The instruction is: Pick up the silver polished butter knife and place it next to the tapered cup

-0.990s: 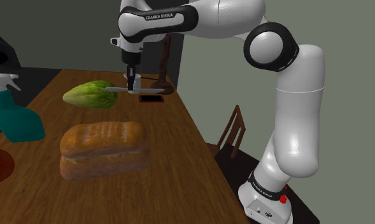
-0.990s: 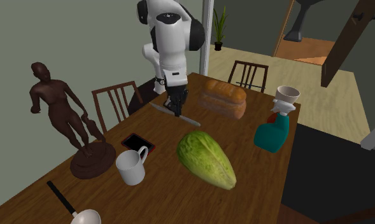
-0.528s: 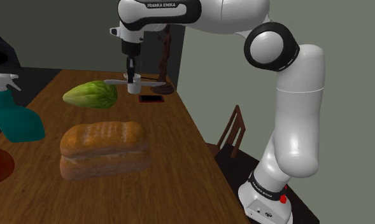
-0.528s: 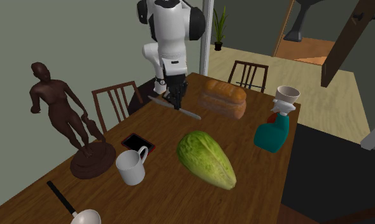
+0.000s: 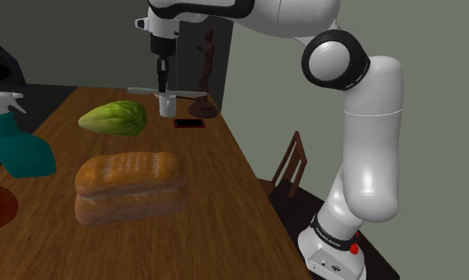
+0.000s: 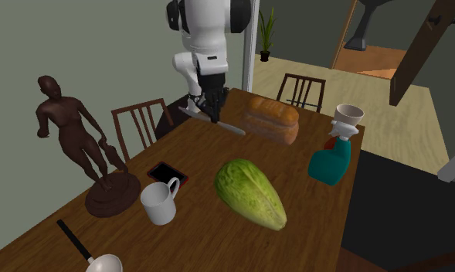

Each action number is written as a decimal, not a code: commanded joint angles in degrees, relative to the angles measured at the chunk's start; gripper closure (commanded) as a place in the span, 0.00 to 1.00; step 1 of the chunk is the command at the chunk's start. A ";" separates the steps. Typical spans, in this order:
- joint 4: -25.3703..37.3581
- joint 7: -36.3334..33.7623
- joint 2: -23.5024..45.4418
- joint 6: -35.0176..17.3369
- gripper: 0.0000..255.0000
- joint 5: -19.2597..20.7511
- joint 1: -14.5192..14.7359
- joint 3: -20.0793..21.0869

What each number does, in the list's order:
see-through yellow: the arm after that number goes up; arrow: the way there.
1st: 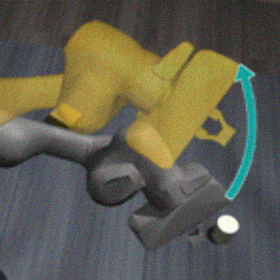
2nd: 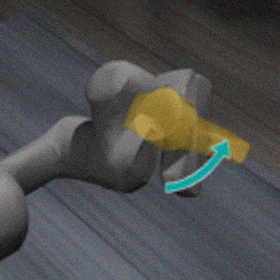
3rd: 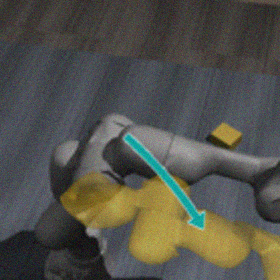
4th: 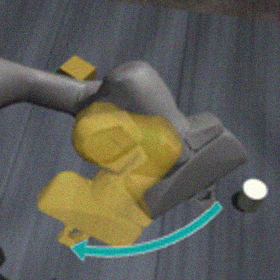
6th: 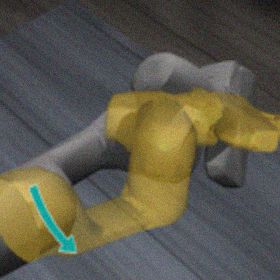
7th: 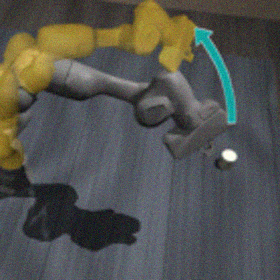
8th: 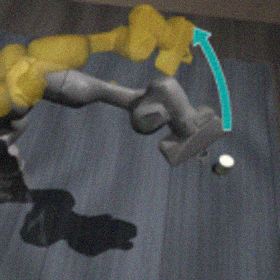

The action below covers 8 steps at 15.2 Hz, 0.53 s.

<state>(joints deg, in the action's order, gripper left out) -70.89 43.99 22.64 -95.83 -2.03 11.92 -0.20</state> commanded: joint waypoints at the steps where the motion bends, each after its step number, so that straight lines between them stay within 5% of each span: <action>1: 2.03 0.00 0.27 1.80 1.00 0.00 -0.05 -0.01; 8: -7.93 -6.64 -6.85 -1.24 1.00 0.85 4.66 2.02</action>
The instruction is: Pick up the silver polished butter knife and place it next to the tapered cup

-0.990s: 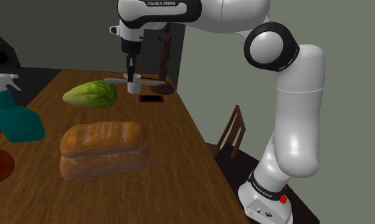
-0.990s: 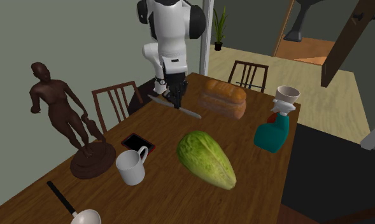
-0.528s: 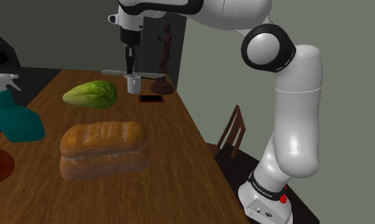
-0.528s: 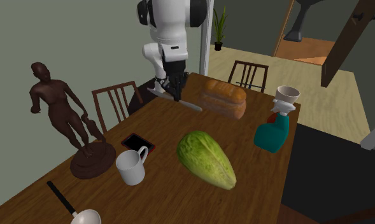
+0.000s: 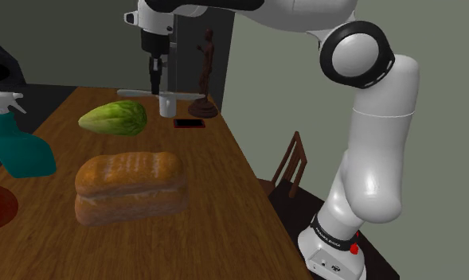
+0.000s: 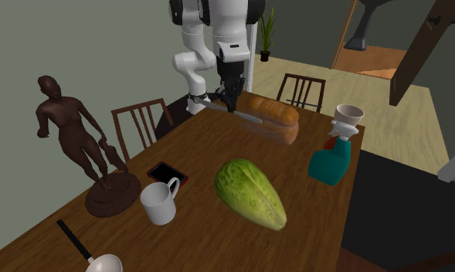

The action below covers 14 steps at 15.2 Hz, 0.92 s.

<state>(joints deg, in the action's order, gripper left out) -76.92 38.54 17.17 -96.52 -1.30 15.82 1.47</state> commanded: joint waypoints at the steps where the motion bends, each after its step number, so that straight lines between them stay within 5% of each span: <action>1: -3.25 -2.35 -2.33 -0.98 1.00 0.25 1.52 0.76; 14: -12.37 -18.44 -8.87 -3.84 1.00 1.68 11.16 7.06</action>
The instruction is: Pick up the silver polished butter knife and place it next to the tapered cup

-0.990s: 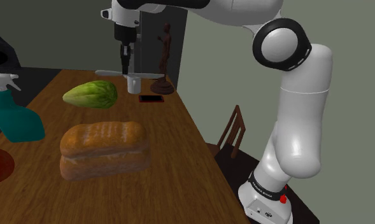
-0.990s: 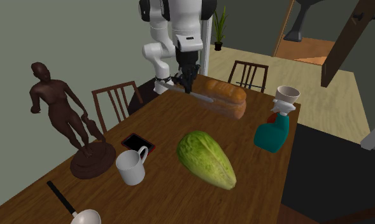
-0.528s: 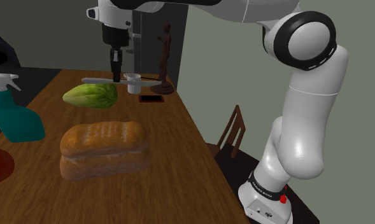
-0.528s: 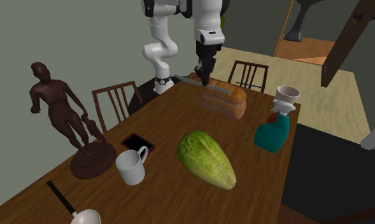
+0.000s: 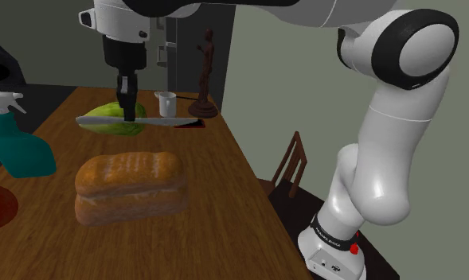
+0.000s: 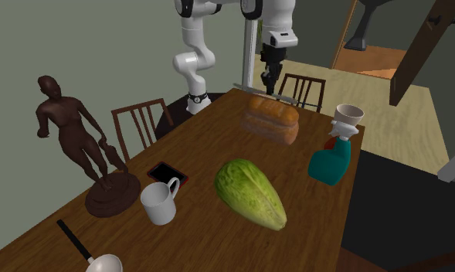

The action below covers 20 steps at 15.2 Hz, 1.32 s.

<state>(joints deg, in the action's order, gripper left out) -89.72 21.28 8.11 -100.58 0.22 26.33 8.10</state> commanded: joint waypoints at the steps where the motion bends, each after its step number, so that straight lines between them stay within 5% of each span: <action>1: 0.29 -2.47 0.11 0.16 1.00 0.28 1.38 0.98; 11: 3.08 -15.74 2.40 0.77 1.00 2.29 9.22 6.29; 20: 12.85 -27.67 9.80 3.73 1.00 5.86 17.67 10.25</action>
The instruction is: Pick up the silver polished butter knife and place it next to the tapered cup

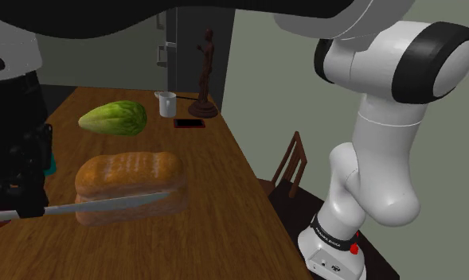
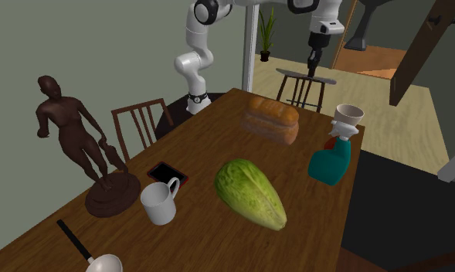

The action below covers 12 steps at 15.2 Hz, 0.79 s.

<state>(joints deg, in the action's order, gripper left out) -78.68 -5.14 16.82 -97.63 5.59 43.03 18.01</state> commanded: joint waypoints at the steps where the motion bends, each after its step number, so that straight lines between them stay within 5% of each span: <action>1: 3.44 -2.53 2.26 1.33 1.00 1.00 2.06 0.68; 5: 11.68 -7.47 7.98 4.25 1.00 3.38 6.99 1.73; 12: 4.22 -7.62 6.66 -1.90 1.00 3.00 6.12 1.65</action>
<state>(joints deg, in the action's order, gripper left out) -73.36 -12.78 23.68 -98.57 8.64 49.32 19.68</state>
